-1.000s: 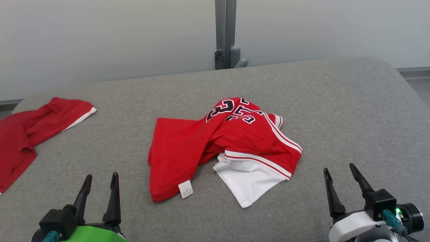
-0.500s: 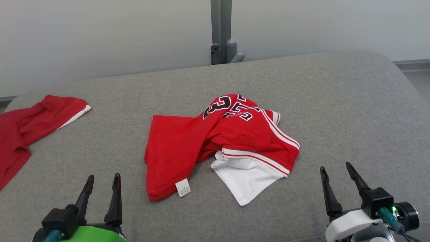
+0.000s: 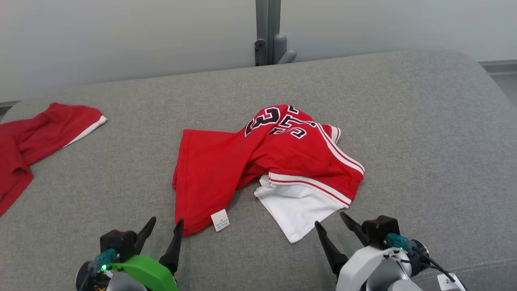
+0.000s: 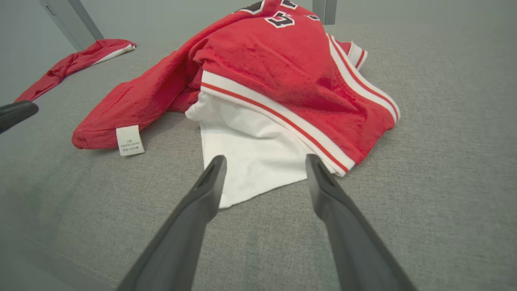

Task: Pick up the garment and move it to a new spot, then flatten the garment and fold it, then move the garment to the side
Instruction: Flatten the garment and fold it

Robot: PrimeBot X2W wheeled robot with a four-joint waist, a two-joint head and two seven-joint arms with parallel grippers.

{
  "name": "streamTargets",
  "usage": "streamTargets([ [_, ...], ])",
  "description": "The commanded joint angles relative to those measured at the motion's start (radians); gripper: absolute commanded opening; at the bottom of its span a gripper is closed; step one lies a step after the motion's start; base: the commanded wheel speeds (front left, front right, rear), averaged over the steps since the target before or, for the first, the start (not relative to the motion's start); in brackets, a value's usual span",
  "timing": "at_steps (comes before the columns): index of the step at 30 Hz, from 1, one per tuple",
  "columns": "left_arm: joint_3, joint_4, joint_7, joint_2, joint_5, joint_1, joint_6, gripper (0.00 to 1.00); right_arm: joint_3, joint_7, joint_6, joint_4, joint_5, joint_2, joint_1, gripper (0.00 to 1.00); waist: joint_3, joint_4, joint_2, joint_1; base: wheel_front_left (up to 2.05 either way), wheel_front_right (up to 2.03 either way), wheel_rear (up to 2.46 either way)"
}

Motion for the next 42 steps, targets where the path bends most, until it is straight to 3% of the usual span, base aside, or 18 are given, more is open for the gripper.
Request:
streamTargets([
  [1,-0.006,0.02,0.022,0.009,-0.01,-0.035,-0.002,1.0,0.018,0.041,-0.001,-0.007,0.032,-0.003,-0.019,1.0,0.032,0.006,0.0107,0.0,0.0,0.0,0.0],
  [7,-0.029,0.112,0.081,-0.001,-0.025,-0.121,-0.001,1.0,0.058,0.199,-0.001,0.018,0.079,-0.003,-0.066,1.0,0.091,0.005,0.0107,0.0,0.0,0.0,0.0],
  [12,-0.045,0.172,0.093,-0.008,-0.03,-0.172,-0.001,1.0,0.066,0.247,-0.001,0.066,0.073,-0.002,-0.108,1.0,0.127,0.008,0.0107,0.0,0.0,0.0,0.0],
  [22,-0.089,0.249,0.102,-0.021,-0.058,-0.218,-0.001,1.0,0.124,0.23,-0.001,0.142,0.113,-0.002,-0.189,1.0,0.169,0.026,0.0107,0.0,0.0,0.0,0.0],
  [31,-0.178,0.18,0.138,-0.023,-0.185,-0.195,-0.002,1.0,0.158,0.215,-0.001,0.207,0.12,-0.001,-0.224,1.0,0.171,0.042,0.0107,0.0,0.0,0.0,0.0],
  [36,-0.198,0.125,0.158,0.005,-0.254,-0.19,-0.001,1.0,0.158,0.207,-0.001,0.231,0.106,-0.002,-0.234,1.0,0.169,0.048,0.0107,0.0,0.0,0.0,0.0],
  [42,-0.211,0.129,0.156,0.021,-0.257,-0.214,-0.002,1.0,0.161,0.206,-0.001,0.244,0.091,-0.002,-0.246,1.0,0.175,0.044,0.0107,0.0,0.0,0.0,0.0],
])
